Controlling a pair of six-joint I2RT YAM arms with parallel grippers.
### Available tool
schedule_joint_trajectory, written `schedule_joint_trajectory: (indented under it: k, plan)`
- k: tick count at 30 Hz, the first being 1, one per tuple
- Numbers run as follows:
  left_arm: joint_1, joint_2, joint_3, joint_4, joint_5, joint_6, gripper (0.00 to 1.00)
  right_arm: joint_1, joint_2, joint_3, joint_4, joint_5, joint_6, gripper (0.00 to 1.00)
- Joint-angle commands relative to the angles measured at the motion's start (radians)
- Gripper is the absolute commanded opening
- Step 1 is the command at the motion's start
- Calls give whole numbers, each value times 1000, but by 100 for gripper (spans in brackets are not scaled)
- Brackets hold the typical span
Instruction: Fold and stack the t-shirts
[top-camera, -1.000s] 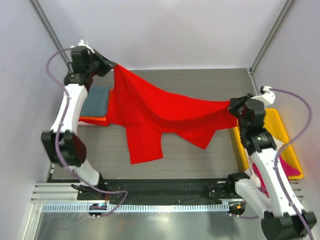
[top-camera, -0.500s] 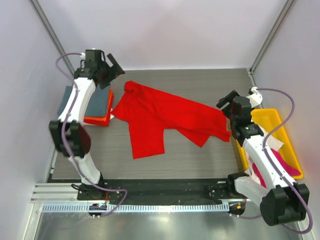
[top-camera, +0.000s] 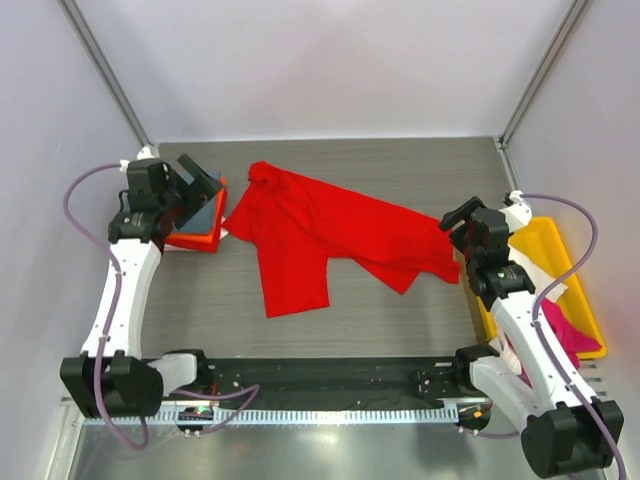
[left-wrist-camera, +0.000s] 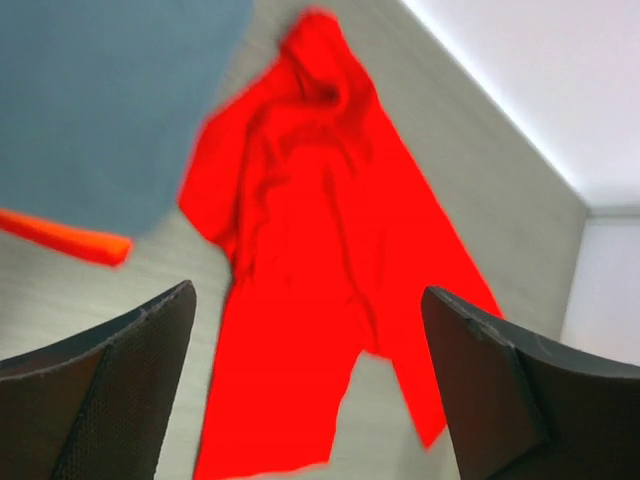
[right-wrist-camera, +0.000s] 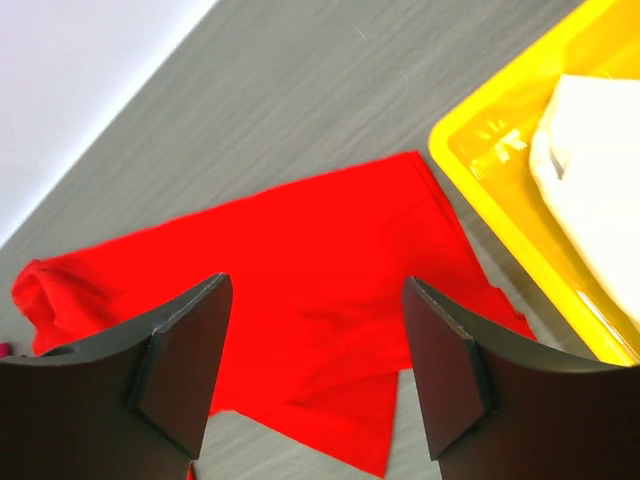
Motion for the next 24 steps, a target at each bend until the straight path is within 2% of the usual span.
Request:
schedule_joint_trajectory:
  k: [1, 3, 7, 10, 12, 17, 24]
  plan:
    - [-15, -153, -44, -48, 126, 28, 92, -3, -35, -22, -71, 11, 22, 74]
    - [-26, -206, -128, -56, 149, 27, 87, -3, -46, -42, -74, 12, 20, 70]
    - [-74, -308, -249, -107, 152, 21, 85, -3, -71, -91, -76, 7, 25, 68]
    - [-144, -373, -363, -119, 158, -4, 81, -3, -72, -108, -71, -11, 42, 67]
    - [-244, -396, -403, -128, 107, -39, 79, -3, -69, -114, -68, -26, 47, 67]
    - [-460, -381, -519, -110, -16, -119, 76, -3, -49, -120, -42, -42, 54, 65]
    - [-544, -283, -645, 22, -63, -176, 60, -3, -48, -134, -34, -55, 56, 65]
